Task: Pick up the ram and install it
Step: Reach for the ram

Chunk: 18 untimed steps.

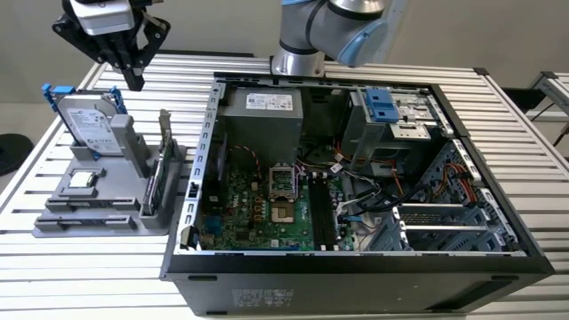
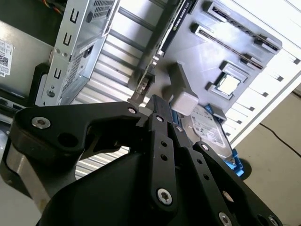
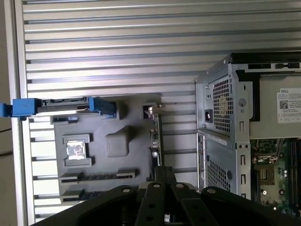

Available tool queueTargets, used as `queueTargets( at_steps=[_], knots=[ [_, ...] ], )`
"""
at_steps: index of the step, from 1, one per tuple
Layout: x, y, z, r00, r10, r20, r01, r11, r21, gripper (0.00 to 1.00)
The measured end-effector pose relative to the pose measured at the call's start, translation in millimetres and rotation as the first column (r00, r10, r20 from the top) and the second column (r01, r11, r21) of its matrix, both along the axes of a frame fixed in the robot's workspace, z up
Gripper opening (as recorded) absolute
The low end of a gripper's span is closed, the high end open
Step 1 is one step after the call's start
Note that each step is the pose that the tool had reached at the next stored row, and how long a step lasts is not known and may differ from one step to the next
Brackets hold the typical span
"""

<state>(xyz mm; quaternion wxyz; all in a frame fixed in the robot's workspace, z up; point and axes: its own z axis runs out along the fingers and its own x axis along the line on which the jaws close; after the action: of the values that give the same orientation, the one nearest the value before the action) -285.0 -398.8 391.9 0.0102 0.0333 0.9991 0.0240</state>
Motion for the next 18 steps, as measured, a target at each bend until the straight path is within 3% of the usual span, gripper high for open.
queueTargets(
  at_steps=[7, 18],
  knots=[
    [-4.4, 0.0, -0.1, 1.0000, 0.000, -0.0004, 0.000, 1.0000, 0.0000, 0.00],
    [-18.3, 0.0, -0.3, 0.9999, -0.010, -0.0006, 0.010, 0.9999, 0.0000, 0.00]
  ],
)
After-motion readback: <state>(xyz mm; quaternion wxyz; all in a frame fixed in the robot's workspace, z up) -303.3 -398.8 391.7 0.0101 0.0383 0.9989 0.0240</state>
